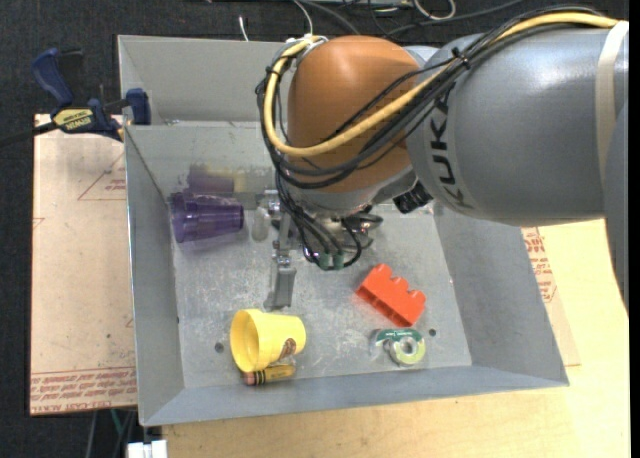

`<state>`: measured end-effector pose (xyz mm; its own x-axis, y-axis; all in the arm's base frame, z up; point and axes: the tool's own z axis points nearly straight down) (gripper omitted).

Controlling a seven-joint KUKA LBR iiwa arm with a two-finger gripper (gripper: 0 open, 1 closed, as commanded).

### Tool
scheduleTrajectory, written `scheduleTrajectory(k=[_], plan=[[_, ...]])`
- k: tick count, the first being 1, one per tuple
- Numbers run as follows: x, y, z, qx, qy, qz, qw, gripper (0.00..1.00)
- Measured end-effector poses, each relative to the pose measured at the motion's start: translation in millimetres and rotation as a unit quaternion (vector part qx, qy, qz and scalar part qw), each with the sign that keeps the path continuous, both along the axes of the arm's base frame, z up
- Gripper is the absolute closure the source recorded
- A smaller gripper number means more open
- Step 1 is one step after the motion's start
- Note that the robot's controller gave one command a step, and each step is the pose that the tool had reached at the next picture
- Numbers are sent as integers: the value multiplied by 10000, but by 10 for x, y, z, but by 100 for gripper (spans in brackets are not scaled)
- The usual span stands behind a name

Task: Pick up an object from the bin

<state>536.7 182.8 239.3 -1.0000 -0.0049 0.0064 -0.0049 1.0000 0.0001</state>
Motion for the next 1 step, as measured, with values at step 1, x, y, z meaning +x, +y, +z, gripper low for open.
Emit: scheduleTrajectory(k=[1], plan=[[18,-11,41,6,-36,-21,10000,0]])
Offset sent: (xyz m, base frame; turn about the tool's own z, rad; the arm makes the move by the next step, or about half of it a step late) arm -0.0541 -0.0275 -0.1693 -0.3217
